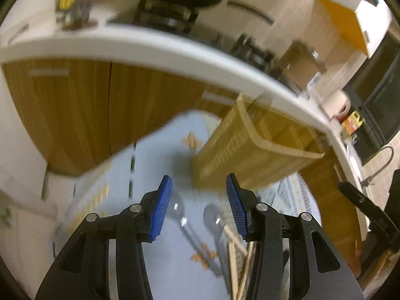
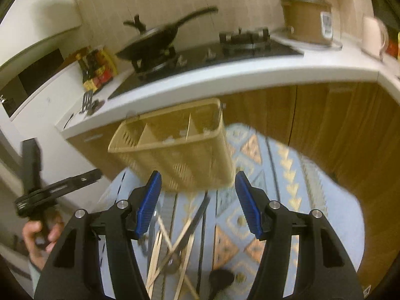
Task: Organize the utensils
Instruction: 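Grasp a second clear spoon with the left gripper while the right gripper grasps the black ladle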
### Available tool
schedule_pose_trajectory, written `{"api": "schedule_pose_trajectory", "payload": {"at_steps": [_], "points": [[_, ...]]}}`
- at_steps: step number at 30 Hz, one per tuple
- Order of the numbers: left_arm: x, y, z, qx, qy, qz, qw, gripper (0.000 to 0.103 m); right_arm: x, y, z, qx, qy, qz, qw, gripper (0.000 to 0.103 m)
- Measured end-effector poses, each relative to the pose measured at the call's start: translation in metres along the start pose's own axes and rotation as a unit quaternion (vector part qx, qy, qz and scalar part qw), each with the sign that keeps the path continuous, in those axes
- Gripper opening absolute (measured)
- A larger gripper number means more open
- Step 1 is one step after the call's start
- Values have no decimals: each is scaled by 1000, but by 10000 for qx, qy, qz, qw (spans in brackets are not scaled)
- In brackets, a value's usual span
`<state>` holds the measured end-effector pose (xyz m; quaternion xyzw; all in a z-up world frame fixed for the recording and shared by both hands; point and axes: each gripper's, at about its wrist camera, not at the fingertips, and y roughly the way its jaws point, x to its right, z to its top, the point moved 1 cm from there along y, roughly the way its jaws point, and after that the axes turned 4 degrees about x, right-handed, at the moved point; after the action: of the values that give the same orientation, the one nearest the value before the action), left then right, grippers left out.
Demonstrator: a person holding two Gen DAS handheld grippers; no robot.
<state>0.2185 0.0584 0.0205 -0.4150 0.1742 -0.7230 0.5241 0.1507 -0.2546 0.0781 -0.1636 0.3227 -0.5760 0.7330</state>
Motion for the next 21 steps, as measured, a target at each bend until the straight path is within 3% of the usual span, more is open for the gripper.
{"api": "schedule_pose_trajectory", "payload": {"at_steps": [5,11,17,21], "points": [[-22,31,-13,-618,-336,56,9975,44,4,3,-20,-373,-50,-34,9993,58],[-29,62,-25,-979,-487,278,9936,44,13,10,-46,-716,32,1,9974,58],[-21,79,-30,-1098,-406,448,9921,44,31,21,-73,-1014,400,50,9940,58],[-10,84,-28,-1030,-200,747,9917,44,41,23,-84,-1102,570,45,9923,58]]}}
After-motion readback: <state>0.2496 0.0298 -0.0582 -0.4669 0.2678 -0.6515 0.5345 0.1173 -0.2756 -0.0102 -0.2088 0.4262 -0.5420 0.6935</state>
